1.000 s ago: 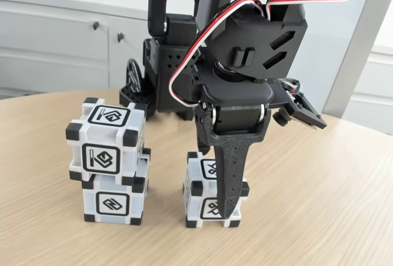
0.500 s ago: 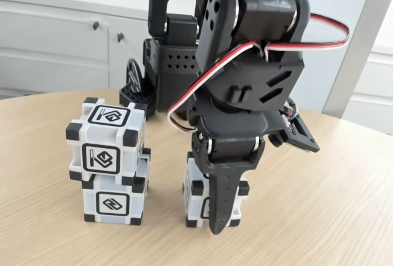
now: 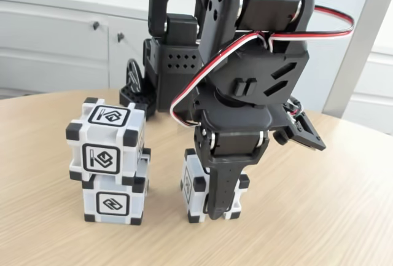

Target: Stack cubes from left to right.

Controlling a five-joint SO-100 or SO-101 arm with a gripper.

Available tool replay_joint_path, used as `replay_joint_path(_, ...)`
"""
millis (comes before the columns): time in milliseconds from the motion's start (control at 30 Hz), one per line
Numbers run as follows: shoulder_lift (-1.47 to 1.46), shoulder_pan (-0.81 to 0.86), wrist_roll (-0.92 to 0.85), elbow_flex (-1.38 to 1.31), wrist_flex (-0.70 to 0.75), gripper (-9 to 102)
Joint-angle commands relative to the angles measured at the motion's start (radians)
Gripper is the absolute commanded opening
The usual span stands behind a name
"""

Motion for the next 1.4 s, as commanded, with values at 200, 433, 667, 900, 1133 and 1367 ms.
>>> replay_joint_path(200,0.015,0.011,0.072,-0.144,0.026,13)
replay_joint_path(433,0.015,0.011,0.114,-0.397,0.120,14)
replay_joint_path(667,0.017,-0.003,0.110,-0.652,0.370,11)
replay_joint_path(900,0.115,0.014,0.135,-0.784,0.354,14)
replay_joint_path(1133,0.351,0.017,0.140,-0.770,0.351,13)
replay_joint_path(1367,0.359,0.115,0.103,-0.775,0.350,12)
